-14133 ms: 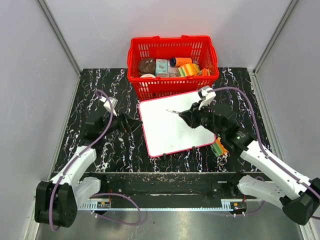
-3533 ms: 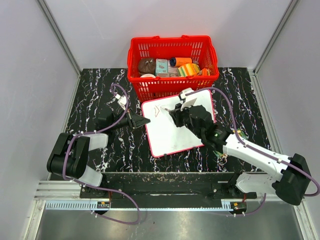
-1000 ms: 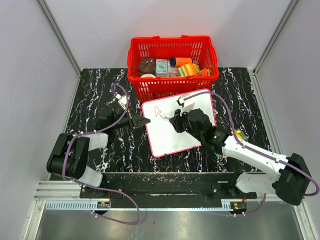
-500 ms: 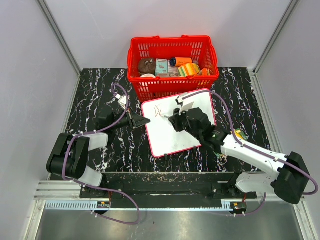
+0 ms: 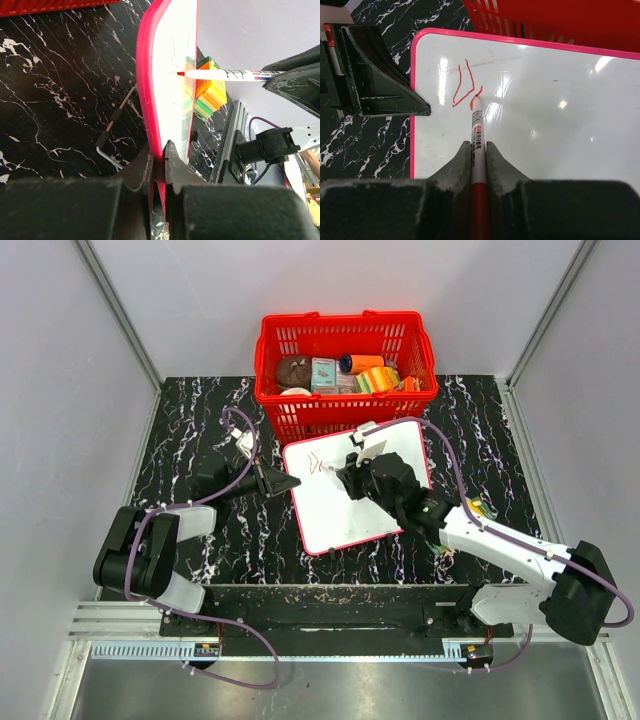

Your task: Write a sentence on the whiteboard

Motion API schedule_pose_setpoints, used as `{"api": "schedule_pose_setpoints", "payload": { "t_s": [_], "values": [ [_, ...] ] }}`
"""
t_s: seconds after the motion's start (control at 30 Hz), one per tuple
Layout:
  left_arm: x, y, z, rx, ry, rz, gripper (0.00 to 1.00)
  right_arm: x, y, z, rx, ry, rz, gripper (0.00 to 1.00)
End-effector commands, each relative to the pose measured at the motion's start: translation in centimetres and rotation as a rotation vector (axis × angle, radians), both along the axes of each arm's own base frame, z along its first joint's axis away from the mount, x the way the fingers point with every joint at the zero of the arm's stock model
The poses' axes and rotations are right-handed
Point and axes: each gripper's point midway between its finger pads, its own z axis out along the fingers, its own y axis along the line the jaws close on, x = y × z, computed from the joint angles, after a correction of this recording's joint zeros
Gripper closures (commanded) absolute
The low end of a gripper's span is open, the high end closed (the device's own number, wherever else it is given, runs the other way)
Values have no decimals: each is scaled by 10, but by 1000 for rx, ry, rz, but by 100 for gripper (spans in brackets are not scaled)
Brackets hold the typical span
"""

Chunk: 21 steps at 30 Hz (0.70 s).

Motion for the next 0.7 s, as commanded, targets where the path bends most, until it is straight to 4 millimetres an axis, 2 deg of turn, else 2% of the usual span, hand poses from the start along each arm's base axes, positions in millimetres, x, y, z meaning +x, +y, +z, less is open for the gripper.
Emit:
{"api": "schedule_pose_setpoints", "payload": {
  "t_s": [0.0, 0.67],
  "values": [
    [4, -5, 7, 62, -181, -30, 100, 12, -4, 19, -1, -57, -62, 100],
    [4, -5, 7, 65, -185, -29, 100, 7, -12, 10, -17, -37, -73, 100]
  ]
}}
